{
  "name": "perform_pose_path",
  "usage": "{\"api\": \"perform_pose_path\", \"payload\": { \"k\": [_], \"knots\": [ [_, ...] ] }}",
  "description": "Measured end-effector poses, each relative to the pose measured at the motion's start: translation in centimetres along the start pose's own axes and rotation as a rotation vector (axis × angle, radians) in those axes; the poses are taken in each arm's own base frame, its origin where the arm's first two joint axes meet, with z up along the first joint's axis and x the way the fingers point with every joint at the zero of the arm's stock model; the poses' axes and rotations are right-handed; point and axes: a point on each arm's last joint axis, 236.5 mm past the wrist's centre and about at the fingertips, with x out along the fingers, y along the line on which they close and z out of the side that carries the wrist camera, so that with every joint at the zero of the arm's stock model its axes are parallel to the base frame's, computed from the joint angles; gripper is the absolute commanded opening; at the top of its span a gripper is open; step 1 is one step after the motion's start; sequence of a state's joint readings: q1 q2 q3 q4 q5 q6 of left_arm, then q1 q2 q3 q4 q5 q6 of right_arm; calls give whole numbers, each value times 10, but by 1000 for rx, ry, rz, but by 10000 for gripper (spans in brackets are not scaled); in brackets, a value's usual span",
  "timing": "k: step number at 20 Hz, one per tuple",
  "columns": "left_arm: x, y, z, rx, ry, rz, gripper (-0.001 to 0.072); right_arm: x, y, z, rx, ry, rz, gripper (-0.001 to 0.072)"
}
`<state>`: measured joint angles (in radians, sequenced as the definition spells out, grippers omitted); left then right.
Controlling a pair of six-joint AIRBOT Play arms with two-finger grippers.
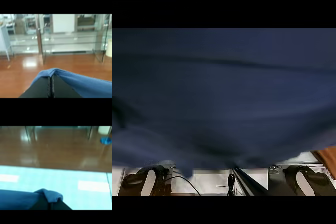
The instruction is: Fold the shirts.
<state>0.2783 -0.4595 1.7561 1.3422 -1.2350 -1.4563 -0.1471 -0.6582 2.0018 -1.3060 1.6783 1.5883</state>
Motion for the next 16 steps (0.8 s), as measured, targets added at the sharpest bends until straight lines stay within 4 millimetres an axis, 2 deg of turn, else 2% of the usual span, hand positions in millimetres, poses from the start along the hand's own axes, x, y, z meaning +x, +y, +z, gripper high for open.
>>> {"api": "perform_pose_path", "payload": {
  "k": [2, 4, 7, 9, 12, 16],
  "knots": [
    [12, 5, -22, -21, 64, 10, 23, 5, -1, -9, 6, 48, 0, 32],
    [33, 8, -56, -52, 158, 8, 23, 22, -5, -23, 25, 128, 4, 32],
    [79, 9, -119, -119, 317, -22, 23, 73, -14, -57, 71, 292, 28, 32],
    [115, 8, -162, -175, 408, -44, 23, 120, -21, -82, 104, 380, 48, 32],
    [173, 9, -226, -271, 539, -66, 23, 204, -34, -114, 163, 468, 83, 32],
    [246, -6, -305, -364, 681, -118, 23, 319, -38, -145, 253, 507, 189, 32]
  ]
}}
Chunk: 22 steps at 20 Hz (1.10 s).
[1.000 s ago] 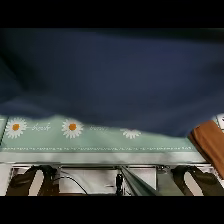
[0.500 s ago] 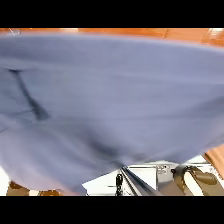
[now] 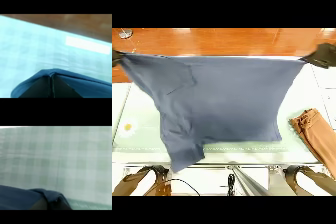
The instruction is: Fold the shirts.
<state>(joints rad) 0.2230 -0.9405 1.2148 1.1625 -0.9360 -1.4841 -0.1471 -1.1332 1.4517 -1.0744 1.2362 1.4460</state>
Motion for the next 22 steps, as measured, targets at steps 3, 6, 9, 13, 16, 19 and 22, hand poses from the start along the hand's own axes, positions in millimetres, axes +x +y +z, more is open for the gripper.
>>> {"api": "perform_pose_path", "payload": {
  "k": [3, 6, 9, 13, 16, 19, 22],
  "knots": [
    [73, 1, -17, -33, 94, -27, 23, 73, -21, 22, 72, 12, 63, 32],
    [135, 1, -41, -70, 178, -37, 23, 138, -48, 39, 130, 27, 81, 32],
    [178, 8, -71, -122, 254, -23, 23, 189, -71, 44, 199, 51, 86, 32],
    [209, 16, -105, -173, 340, -7, 23, 231, -90, 35, 261, 95, 90, 32],
    [215, 19, -117, -185, 381, -5, 24, 243, -96, 22, 276, 145, 92, 32],
    [206, 25, -119, -168, 438, -14, 24, 242, -96, 2, 252, 230, 108, 32],
    [190, 31, -131, -134, 545, -34, 24, 234, -97, -30, 200, 368, 106, 32]
  ]
}}
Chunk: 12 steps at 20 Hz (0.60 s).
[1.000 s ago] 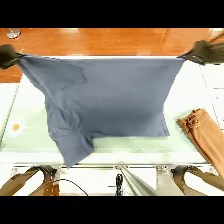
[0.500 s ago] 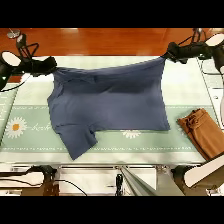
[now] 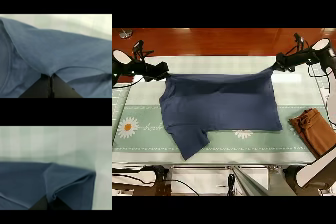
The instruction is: Fold the shirts.
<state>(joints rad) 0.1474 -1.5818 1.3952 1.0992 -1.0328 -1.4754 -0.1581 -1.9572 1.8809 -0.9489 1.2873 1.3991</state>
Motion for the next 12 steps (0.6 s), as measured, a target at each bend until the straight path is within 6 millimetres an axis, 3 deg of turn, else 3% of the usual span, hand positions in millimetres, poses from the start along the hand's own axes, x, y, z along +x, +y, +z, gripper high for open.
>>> {"api": "perform_pose_path", "payload": {
  "k": [5, 10, 11, 12],
  "knots": [
    [8, 17, -57, 17, 231, -2, 24, 3, -38, -46, -13, 183, -139, 32],
    [20, 31, -92, -3, 368, 2, 24, 11, -46, -72, -24, 278, -180, 55],
    [20, 32, -96, -5, 384, 2, 25, 12, -45, -75, -27, 287, -182, 303],
    [20, 32, -100, -7, 400, 1, 134, 14, -44, -76, -32, 295, -184, 656]
  ]
}}
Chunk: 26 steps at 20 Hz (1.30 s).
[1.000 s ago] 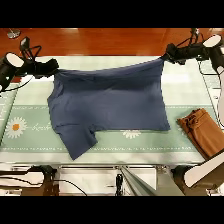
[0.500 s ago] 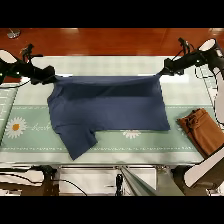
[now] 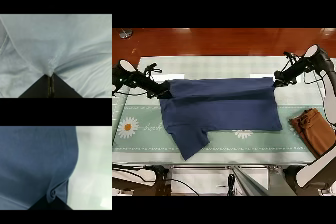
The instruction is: Fold the shirts.
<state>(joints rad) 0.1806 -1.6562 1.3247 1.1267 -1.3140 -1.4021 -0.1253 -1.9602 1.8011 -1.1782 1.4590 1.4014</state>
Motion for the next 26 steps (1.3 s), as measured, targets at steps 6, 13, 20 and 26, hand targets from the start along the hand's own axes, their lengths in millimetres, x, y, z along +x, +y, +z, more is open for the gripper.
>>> {"api": "perform_pose_path", "payload": {
  "k": [6, 13, 20, 26],
  "knots": [
    [-12, 5, -34, -41, 145, 42, 706, -8, 6, -19, 8, 66, -20, 625],
    [-48, 30, -105, -144, 161, 176, 706, -59, 41, -63, 7, -112, 12, 626],
    [-22, 52, -199, -388, 61, 42, 705, -47, 66, -150, 36, -276, 96, 626],
    [15, 16, -198, -477, -99, -221, 703, -48, 83, -169, 55, -328, 169, 626]
  ]
}}
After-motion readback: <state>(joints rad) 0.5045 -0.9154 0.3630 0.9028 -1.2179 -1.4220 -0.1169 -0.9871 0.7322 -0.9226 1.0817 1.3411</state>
